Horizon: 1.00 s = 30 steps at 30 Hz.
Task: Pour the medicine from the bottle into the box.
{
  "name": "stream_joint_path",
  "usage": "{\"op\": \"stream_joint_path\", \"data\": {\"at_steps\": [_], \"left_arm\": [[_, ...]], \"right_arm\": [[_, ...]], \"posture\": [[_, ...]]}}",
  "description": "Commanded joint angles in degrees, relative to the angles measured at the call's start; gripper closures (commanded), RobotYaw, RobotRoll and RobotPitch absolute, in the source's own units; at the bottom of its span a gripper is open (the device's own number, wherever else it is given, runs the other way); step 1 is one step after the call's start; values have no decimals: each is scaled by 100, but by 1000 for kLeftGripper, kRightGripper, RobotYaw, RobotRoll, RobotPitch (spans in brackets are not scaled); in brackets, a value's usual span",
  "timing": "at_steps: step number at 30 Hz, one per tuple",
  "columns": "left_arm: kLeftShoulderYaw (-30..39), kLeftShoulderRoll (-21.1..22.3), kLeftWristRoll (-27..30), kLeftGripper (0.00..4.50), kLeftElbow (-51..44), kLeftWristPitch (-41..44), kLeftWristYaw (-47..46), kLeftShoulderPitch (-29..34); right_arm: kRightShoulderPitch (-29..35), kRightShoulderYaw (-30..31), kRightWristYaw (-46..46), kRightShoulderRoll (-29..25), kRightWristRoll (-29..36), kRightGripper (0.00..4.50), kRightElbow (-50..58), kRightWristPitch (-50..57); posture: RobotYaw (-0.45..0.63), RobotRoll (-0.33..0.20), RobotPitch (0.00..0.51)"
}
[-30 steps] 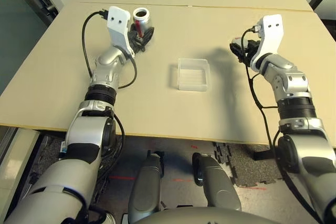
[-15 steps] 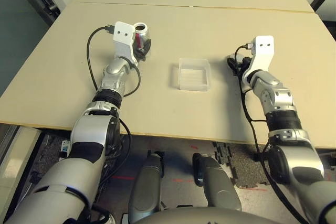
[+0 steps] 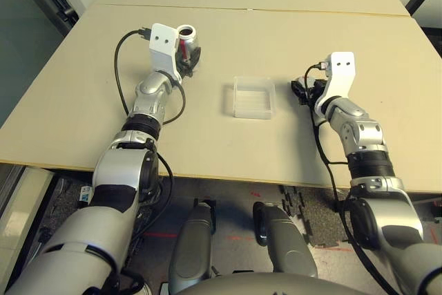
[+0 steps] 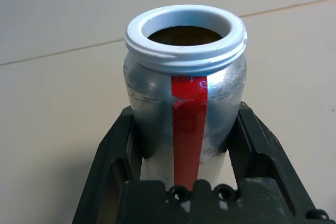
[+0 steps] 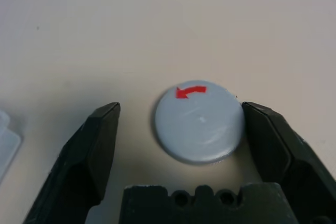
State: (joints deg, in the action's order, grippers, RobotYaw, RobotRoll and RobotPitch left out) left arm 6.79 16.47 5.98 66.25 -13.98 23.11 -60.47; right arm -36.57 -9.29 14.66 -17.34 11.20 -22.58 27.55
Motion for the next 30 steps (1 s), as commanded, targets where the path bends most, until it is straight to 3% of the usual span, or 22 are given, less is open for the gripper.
{"op": "stream_joint_path", "data": {"at_steps": [1,7,16,21,30], "left_arm": [[-59,29,-147,2056,132,-11,90,-170],[-273,179,-487,2056,305,-107,165,-469],[-686,310,-1128,2056,609,-302,-70,-1118],[-1107,300,-1674,2056,687,-576,-259,-1457],[-2816,321,-3562,2056,700,-1632,-1051,-1954]], "right_arm": [[159,-53,332,-311,139,0,516,274],[361,-32,911,-887,415,0,1608,950],[1068,653,2166,-1932,768,0,3078,2047],[1297,981,2498,-2094,928,0,3462,2348],[1220,1372,2659,-2019,910,0,3612,2368]], "posture": [[85,0,200],[75,0,202],[49,0,200],[40,0,199],[48,0,195]]}}
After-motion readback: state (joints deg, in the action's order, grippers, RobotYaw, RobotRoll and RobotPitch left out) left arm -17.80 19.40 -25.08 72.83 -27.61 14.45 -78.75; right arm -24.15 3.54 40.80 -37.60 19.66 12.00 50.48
